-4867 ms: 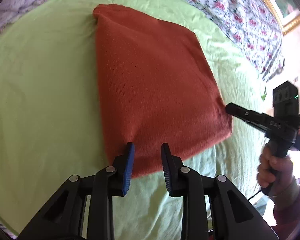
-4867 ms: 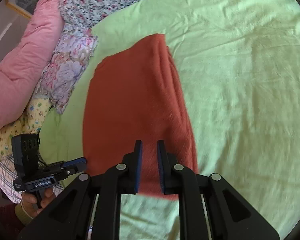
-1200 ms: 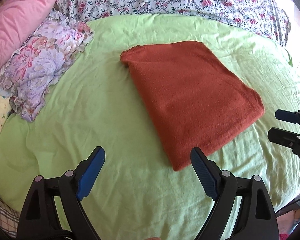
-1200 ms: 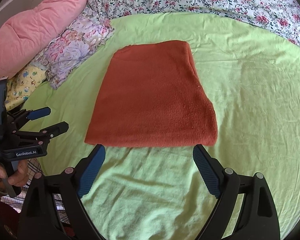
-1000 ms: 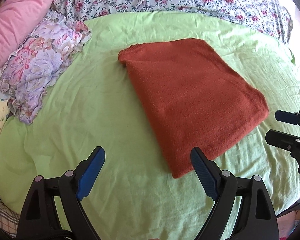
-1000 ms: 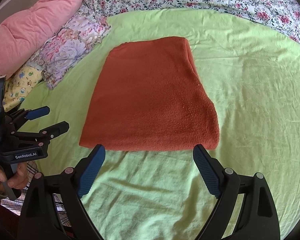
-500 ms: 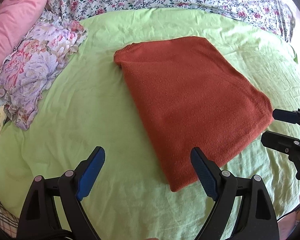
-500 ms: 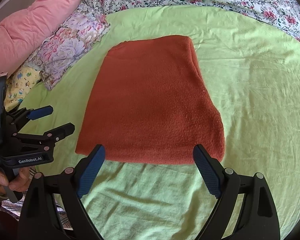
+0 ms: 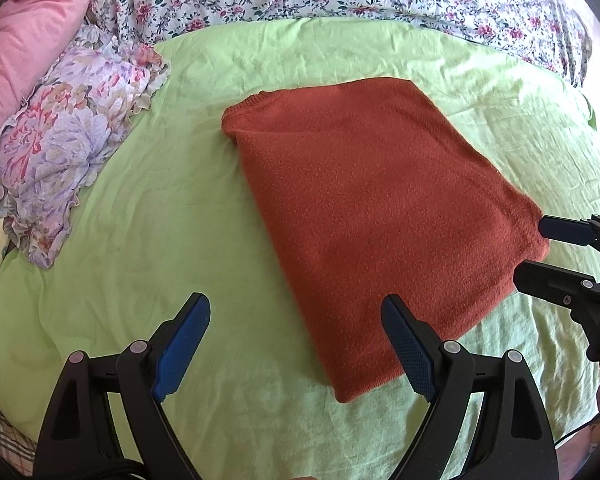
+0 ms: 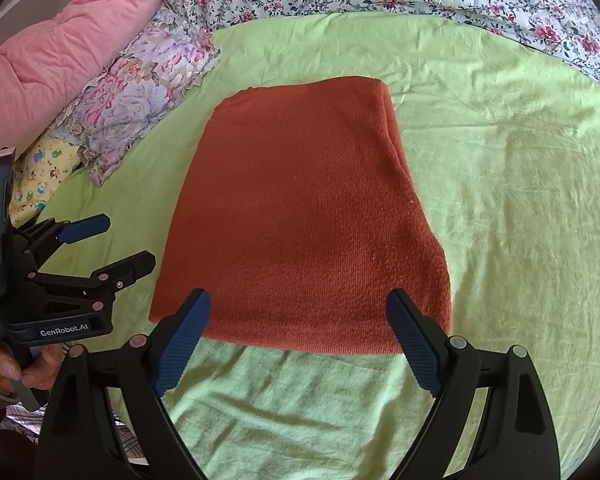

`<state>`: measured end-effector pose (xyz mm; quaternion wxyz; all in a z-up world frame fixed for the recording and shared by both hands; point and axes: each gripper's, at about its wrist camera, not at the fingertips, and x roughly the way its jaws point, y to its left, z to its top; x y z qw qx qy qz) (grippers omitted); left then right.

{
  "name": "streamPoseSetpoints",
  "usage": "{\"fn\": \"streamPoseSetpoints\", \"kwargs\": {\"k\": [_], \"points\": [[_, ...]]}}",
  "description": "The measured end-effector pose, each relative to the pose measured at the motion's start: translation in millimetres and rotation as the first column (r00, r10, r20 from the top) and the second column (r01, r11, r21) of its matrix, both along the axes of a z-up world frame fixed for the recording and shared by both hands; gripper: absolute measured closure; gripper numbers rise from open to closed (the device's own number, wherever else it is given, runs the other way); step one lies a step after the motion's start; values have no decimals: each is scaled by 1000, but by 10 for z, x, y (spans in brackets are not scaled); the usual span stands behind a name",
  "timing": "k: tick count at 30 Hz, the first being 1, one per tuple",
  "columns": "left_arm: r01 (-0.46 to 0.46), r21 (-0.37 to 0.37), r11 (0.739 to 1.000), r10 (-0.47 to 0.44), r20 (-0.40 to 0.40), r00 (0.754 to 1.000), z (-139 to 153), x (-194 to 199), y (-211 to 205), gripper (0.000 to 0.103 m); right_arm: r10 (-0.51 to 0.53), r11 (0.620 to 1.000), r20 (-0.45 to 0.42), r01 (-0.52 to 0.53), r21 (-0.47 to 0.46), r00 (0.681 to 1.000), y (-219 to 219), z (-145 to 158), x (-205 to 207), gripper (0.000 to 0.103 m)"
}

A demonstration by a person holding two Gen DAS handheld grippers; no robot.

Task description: Fold small clothes

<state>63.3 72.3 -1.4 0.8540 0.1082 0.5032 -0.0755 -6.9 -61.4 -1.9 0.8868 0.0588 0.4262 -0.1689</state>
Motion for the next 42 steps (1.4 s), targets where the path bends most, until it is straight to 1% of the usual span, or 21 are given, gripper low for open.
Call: {"fn": "streamPoseSetpoints", "kwargs": {"k": [22,28,42], "points": [[-35,-22,999,35,7,999,23,107,-8,15,3,1000,12,-3,-4,1000,-65,54,117,13],[-36,-26,999,36,9,999,27,112,-11,15,16,1000,5,-16,-14,1000,-71,57,150,13],[-32,-29,999,32,17,999,46,125,-23,15,7,1000,15,-7,-12,1000,-112,91,147,13]]}}
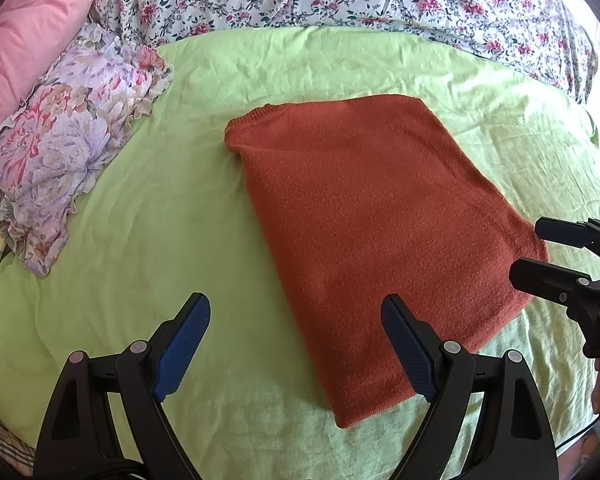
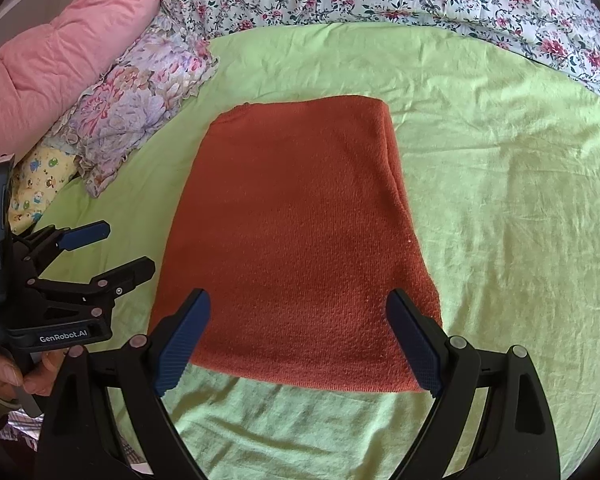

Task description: Fold small clothes

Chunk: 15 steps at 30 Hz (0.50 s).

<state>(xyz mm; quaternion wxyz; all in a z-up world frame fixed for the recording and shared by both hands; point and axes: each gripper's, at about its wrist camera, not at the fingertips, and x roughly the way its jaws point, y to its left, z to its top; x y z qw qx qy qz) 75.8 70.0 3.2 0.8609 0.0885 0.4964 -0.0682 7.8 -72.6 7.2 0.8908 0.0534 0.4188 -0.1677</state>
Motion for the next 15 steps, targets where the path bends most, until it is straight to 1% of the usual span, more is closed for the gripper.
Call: {"fn": "streamPoseSetpoints", "kwargs": {"k": [15], "points": [[0,-11,1000,0,9,1000,49,37,8,15,6,1000,-1,-6,0,1000,-32,22,31,13]]}}
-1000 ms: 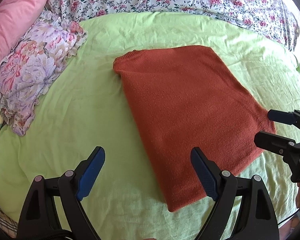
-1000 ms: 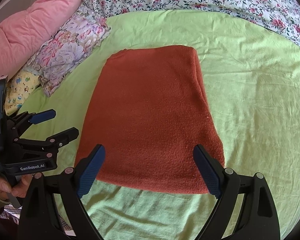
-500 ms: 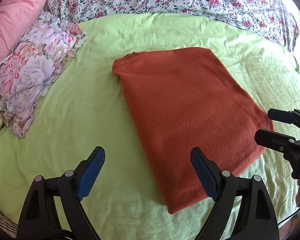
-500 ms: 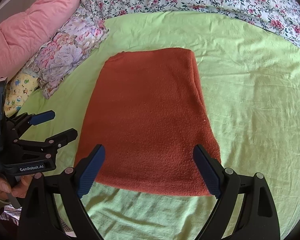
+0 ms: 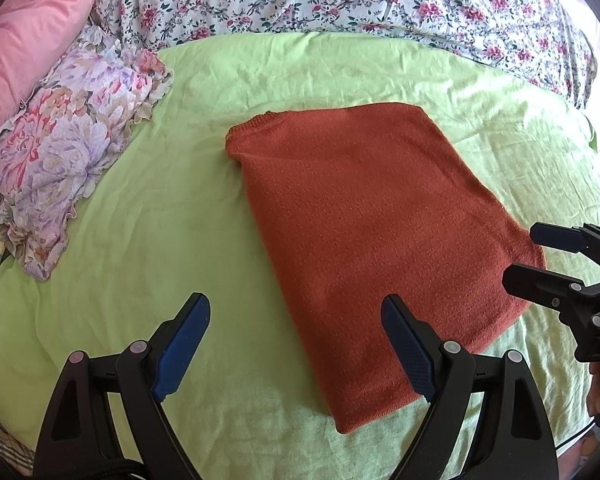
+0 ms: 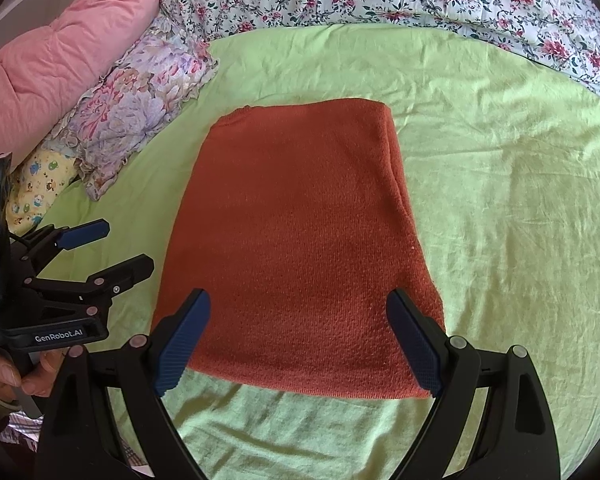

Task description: Fold small clothes

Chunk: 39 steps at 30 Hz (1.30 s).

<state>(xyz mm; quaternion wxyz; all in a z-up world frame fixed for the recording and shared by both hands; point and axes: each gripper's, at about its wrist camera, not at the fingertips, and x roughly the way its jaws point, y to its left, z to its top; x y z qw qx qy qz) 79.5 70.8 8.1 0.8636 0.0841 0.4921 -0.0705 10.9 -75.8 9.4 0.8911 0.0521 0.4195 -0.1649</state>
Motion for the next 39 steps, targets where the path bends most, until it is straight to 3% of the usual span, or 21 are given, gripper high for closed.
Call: {"fn": "streamPoseSetpoints", "kwargs": {"k": [39], "points": [[0,-10,1000,0,1,1000,26,114,21,15,-2,1000,-1,2,3,1000,-5,40,144,13]]}}
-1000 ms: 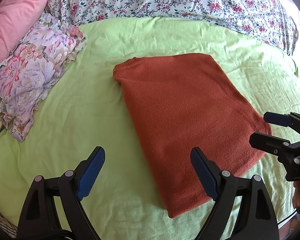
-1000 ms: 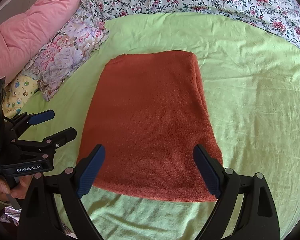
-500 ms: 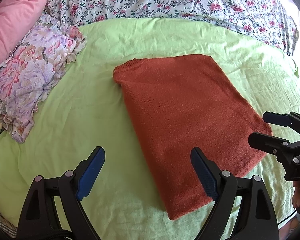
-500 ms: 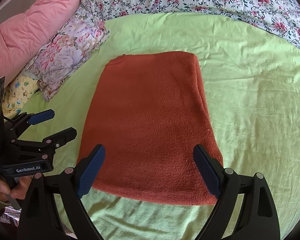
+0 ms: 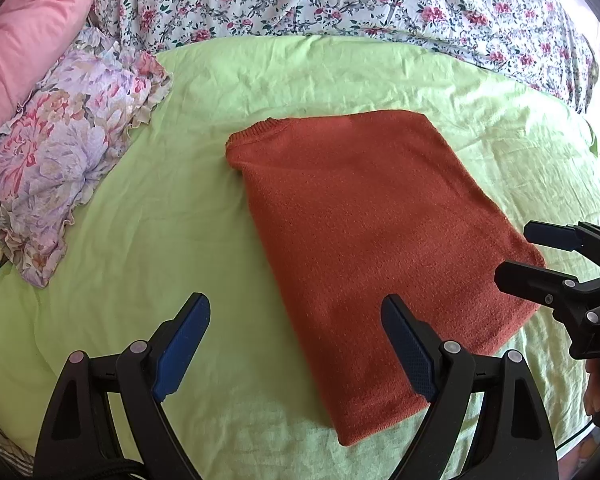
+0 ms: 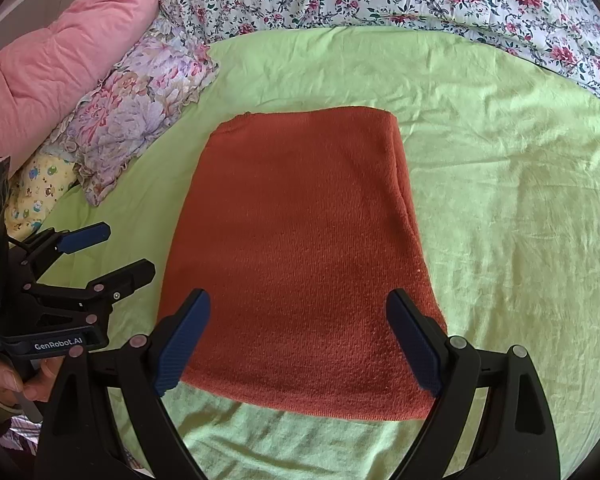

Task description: Fold small clothes

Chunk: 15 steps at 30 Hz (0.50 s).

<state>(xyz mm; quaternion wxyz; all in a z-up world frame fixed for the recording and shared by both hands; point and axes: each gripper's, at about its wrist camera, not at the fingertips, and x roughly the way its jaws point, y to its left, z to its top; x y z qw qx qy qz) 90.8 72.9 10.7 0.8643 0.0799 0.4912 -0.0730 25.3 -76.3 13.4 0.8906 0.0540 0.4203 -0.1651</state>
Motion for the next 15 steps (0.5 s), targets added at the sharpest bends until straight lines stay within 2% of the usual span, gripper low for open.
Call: {"fn": "streamPoseSetpoints", "kwargs": {"k": [15], "points": [[-12,-3,1000,12,-8,1000,-39,62,-9,15,-2,1000,-1,2,1,1000,-28,13,86,13]]}}
